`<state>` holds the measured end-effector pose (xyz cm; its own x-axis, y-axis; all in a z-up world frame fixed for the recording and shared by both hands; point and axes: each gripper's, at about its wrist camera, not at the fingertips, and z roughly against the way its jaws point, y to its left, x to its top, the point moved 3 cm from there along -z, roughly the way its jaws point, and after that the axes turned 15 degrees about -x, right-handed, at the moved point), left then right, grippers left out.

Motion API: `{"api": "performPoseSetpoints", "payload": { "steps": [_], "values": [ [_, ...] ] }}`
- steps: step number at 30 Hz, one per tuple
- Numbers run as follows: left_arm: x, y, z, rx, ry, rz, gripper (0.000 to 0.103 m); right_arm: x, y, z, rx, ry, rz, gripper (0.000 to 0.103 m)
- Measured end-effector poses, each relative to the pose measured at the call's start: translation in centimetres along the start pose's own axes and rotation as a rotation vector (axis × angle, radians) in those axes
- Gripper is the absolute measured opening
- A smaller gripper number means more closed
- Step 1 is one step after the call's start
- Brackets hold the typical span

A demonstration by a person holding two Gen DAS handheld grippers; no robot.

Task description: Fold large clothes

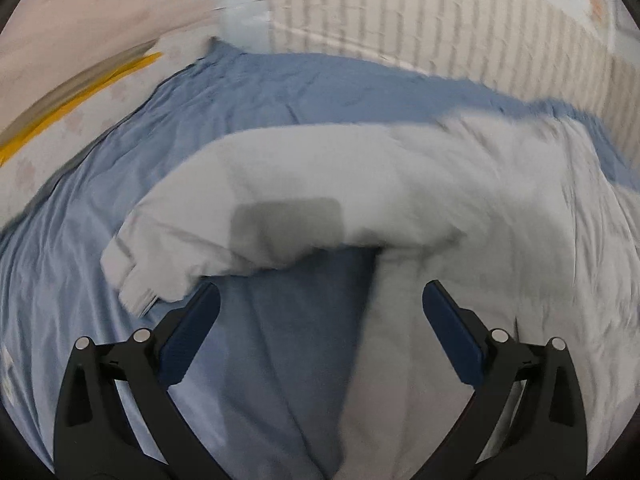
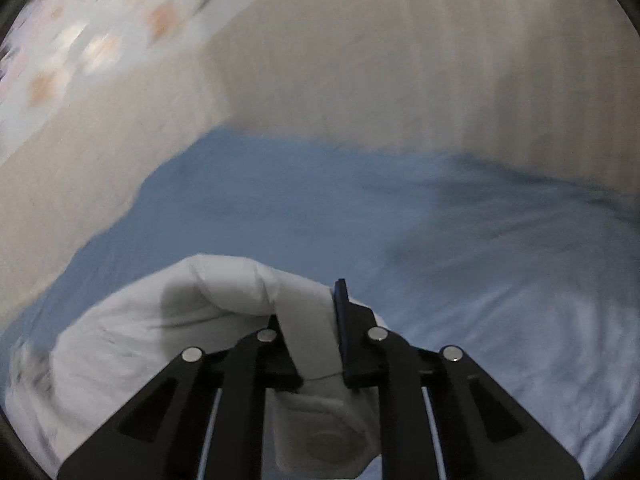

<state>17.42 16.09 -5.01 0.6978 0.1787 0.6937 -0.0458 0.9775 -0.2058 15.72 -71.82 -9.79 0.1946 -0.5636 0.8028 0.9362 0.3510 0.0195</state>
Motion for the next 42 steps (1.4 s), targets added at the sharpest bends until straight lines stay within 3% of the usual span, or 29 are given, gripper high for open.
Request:
{"api": "performPoseSetpoints", "payload": {
  "steps": [2, 4, 5, 6, 7, 9, 12, 14, 16, 18, 20, 22, 25, 28, 31, 32, 33, 34, 35, 38, 42],
  "values": [
    [0.2, 0.4, 0.3, -0.008, -0.012, 0.03, 0.1, -0.4, -1.1, -1.5, 0.047, 0.055, -0.026, 0.014],
    [0.1, 0.3, 0.5, -0.002, -0.017, 0.023, 0.1, -1.6, -0.6, -2.7, 0.016, 0.104, 0.038, 0.021],
    [0.1, 0.1, 0.4, 0.001, -0.018, 0.014, 0.1, -2.3, -0.4, -3.0, -0.017, 0.115, 0.074, 0.033],
    [0.1, -0.1, 0.4, 0.005, -0.017, -0.002, 0.1, -2.9, -0.7, -2.9, -0.052, 0.119, 0.097, 0.057],
    [0.0, -0.3, 0.3, 0.012, -0.017, -0.02, 0.1, -3.3, -1.0, -2.7, -0.069, 0.11, 0.099, 0.065],
    [-0.2, -0.4, 0.1, 0.034, -0.016, -0.047, 0.1, -2.7, -1.3, -1.3, -0.062, 0.056, 0.082, 0.095],
    [-0.2, 0.5, -0.7, 0.068, 0.001, -0.056, 0.1, -2.2, -0.2, 2.5, 0.044, -0.014, 0.156, 0.096],
    [-0.5, 1.6, -1.4, 0.083, 0.023, -0.029, 0.1, -3.0, 2.0, 3.6, 0.159, 0.012, 0.246, 0.1],
    [-1.3, 2.2, -2.8, 0.051, 0.079, 0.016, 0.1, -6.2, 5.5, 4.7, 0.32, 0.145, 0.368, 0.1],
    [-2.5, 1.4, -4.6, -0.016, 0.167, 0.015, 0.1, -11.3, 9.3, 5.2, 0.474, 0.351, 0.457, 0.1],
    [-3.5, -0.5, -6.0, -0.069, 0.231, -0.038, 0.1, -15.9, 12.1, 5.8, 0.539, 0.473, 0.542, 0.1],
    [-4.3, -3.2, -6.9, -0.119, 0.267, -0.124, 0.097, -20.0, 14.6, 7.0, 0.549, 0.507, 0.676, 0.1],
    [-4.8, -4.7, -7.6, -0.081, 0.305, -0.219, 0.096, -22.6, 16.3, 7.6, 0.534, 0.498, 0.765, 0.1],
    [-5.5, -3.2, -8.8, -0.123, 0.349, -0.126, 0.096, -23.4, 17.0, 7.9, 0.51, 0.501, 0.783, 0.1],
    [-6.5, -3.0, -9.8, -0.217, 0.382, -0.067, 0.073, -23.0, 16.6, 7.4, 0.483, 0.503, 0.779, 0.1],
    [-6.6, -3.3, -9.9, -0.225, 0.382, -0.077, 0.062, -22.8, 16.5, 7.2, 0.474, 0.506, 0.775, 0.1],
    [-6.7, -3.8, -10.0, -0.238, 0.383, -0.092, 0.044, -22.7, 16.6, 7.3, 0.471, 0.509, 0.771, 0.1],
    [-6.8, -4.4, -10.2, -0.262, 0.387, -0.097, 0.039, -22.7, 16.6, 7.5, 0.472, 0.512, 0.766, 0.1],
    [-6.9, -4.8, -10.3, -0.268, 0.384, -0.107, 0.025, -22.7, 16.5, 7.4, 0.473, 0.51, 0.765, 0.1],
    [-7.3, -6.0, -10.0, -0.243, 0.368, -0.156, 0.014, -22.1, 16.5, 7.7, 0.476, 0.468, 0.764, 0.1],
    [-8.4, -6.8, -8.0, -0.144, 0.337, -0.245, 0.012, -20.6, 15.7, 9.0, 0.505, 0.414, 0.767, 0.1]
  ]
}}
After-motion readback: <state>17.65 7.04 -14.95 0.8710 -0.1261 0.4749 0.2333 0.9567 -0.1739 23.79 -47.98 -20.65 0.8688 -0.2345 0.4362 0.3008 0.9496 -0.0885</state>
